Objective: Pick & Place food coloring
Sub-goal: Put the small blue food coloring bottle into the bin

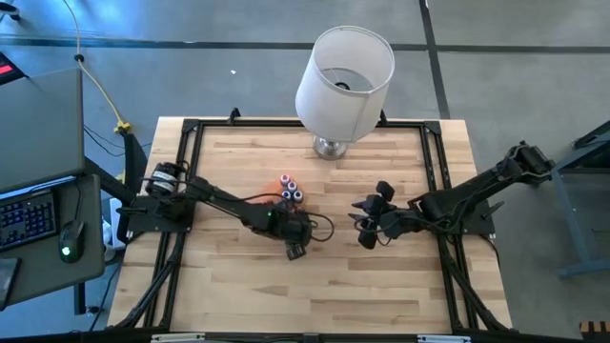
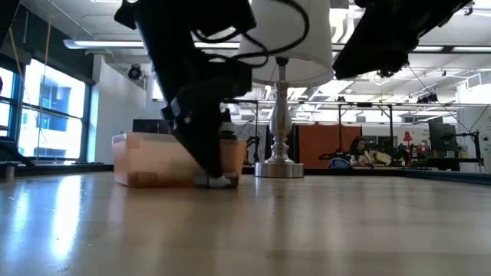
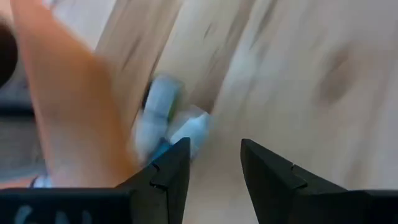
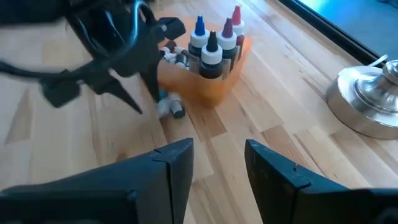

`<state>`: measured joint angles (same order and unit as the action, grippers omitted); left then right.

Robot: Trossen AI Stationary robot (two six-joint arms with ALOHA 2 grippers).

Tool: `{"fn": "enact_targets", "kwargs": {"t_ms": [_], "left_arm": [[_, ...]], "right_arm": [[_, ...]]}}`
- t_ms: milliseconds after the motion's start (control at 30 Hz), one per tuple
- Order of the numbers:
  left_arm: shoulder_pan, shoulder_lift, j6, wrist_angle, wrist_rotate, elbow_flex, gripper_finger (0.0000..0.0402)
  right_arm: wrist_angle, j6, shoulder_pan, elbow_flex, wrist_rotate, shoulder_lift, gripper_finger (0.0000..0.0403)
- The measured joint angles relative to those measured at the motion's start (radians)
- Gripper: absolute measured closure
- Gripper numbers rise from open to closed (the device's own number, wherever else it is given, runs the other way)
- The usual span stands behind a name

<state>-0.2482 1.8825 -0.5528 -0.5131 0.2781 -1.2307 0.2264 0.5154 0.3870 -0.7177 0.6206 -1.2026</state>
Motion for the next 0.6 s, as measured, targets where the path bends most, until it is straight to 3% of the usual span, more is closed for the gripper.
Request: {"fn": "enact_targets", "kwargs": {"t_ms": [267, 467, 600], "left_arm": [[-0.001, 0.002, 0.042, -0.040, 0.117, -0.003, 0.0262], [-0.022, 0.002, 0.049, -0.297, 0.194, -0.153, 0.0262], [-0.051, 0.002, 0.049, -0.334, 0.226, -0.227, 0.0262]], "right_arm": [[-0.007, -0.002, 0.000, 0.000, -0.002, 0.000, 0.0265], [-0.007, -0.003, 0.000, 0.000, -0.003, 0.000, 0.0265], [-0.007, -0.003, 0.000, 0.000, -0.003, 0.000, 0.0265]]}}
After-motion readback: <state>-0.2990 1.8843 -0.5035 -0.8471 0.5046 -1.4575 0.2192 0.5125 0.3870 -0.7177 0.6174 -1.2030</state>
